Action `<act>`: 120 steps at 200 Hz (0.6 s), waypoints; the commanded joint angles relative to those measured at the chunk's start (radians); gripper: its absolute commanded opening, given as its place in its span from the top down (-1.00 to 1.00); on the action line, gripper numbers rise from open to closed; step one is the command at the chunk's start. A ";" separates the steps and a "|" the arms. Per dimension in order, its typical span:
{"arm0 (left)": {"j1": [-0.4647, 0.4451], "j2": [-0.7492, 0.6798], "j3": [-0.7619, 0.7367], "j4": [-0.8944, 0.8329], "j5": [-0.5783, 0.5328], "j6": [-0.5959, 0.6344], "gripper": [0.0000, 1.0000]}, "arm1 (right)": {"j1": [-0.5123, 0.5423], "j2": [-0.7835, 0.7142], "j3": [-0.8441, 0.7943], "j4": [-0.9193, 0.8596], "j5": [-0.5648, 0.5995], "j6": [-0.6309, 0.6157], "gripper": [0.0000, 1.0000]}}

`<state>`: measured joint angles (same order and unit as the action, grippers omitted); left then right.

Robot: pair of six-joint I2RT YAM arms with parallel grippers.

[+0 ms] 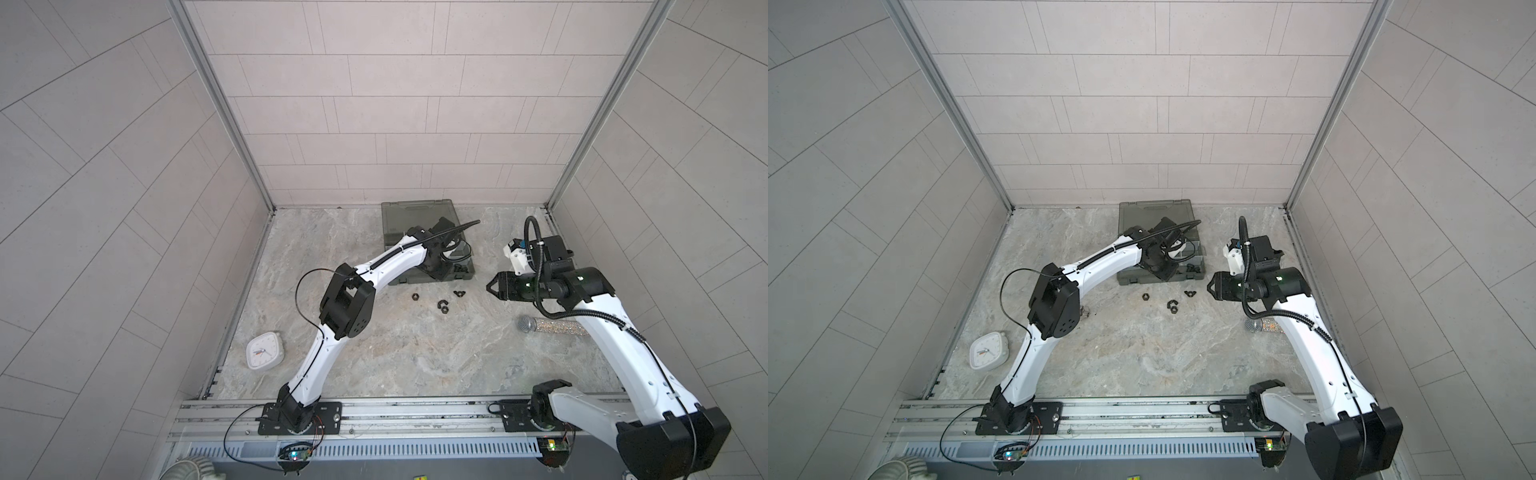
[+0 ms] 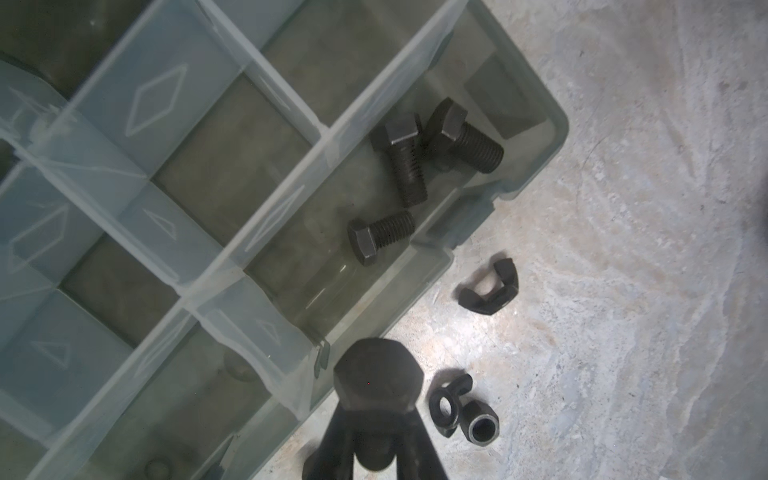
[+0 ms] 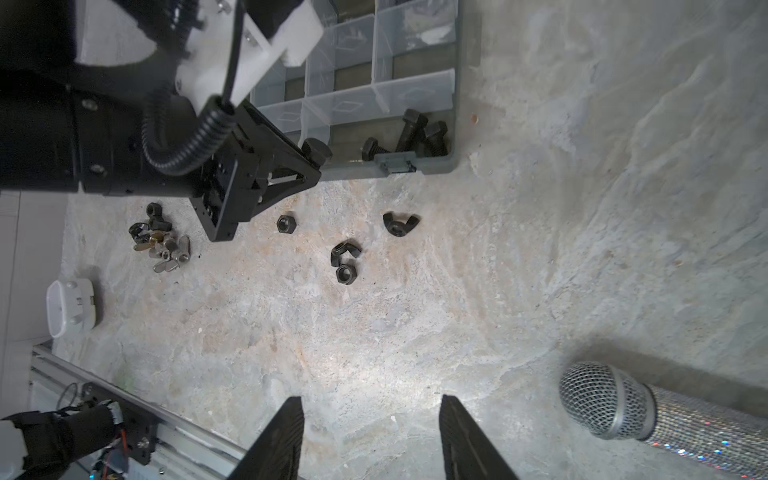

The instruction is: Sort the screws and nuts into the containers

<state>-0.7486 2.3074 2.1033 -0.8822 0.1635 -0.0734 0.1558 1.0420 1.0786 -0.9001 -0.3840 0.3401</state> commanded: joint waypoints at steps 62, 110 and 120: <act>0.005 0.082 0.089 0.035 0.004 0.001 0.69 | -0.007 -0.048 -0.016 0.055 0.037 0.046 -0.20; 0.014 0.102 0.107 0.041 0.001 0.001 0.69 | -0.006 -0.042 -0.011 0.055 0.037 0.041 -0.20; 0.016 0.104 0.107 0.044 0.002 -0.001 0.69 | -0.006 -0.042 -0.013 0.053 0.039 0.039 -0.20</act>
<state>-0.7414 2.3894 2.1777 -0.8417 0.1638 -0.0738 0.1539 1.0023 1.0557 -0.8410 -0.3607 0.3786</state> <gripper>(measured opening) 0.169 0.600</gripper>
